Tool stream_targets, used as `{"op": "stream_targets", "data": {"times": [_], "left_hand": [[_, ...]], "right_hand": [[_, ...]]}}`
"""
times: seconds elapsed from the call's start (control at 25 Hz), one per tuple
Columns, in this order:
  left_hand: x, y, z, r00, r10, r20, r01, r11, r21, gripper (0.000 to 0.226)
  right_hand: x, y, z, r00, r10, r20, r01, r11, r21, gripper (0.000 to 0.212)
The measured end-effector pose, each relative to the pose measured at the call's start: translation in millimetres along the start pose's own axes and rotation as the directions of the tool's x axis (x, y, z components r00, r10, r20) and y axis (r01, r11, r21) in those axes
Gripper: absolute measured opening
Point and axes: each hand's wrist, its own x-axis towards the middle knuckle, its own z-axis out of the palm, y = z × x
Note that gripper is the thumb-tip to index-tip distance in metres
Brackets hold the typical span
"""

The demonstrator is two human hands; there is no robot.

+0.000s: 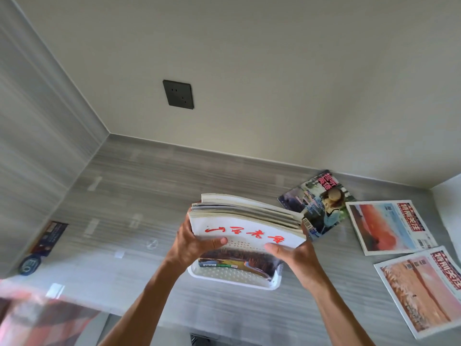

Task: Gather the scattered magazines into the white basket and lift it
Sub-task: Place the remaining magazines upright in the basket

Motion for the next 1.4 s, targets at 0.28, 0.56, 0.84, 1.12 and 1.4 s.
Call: {"op": "stream_targets", "data": {"times": [0.28, 0.56, 0.84, 1.12, 1.4], "left_hand": [[-13.6, 0.7, -7.7, 0.989, 0.149, 0.014, -0.149, 0.983, 0.103, 0.064], [2.8, -3.4, -20.5, 0.990, 0.083, 0.116, -0.114, 0.949, 0.294, 0.071], [42.0, 15.0, -32.8, 0.992, 0.052, 0.116, -0.090, 0.932, 0.351, 0.068], [53.9, -11.1, -33.8, 0.995, -0.082, 0.058, 0.045, 0.880, 0.474, 0.074], [96.9, -0.7, -37.1, 0.968, -0.208, 0.143, 0.097, 0.829, 0.551, 0.079]], "right_hand": [[-16.5, -3.6, 5.2, 0.996, -0.083, 0.038, 0.084, 0.996, -0.041, 0.061], [-1.5, -3.5, 1.7, 0.997, -0.037, 0.070, 0.053, 0.969, -0.241, 0.056], [34.3, -28.5, -2.1, 0.998, 0.002, 0.057, 0.018, 0.938, -0.345, 0.058], [45.7, -6.4, -0.5, 0.995, 0.094, 0.039, -0.071, 0.917, -0.393, 0.053], [91.6, -11.2, -5.3, 0.975, 0.158, 0.157, -0.090, 0.924, -0.371, 0.058]]}}
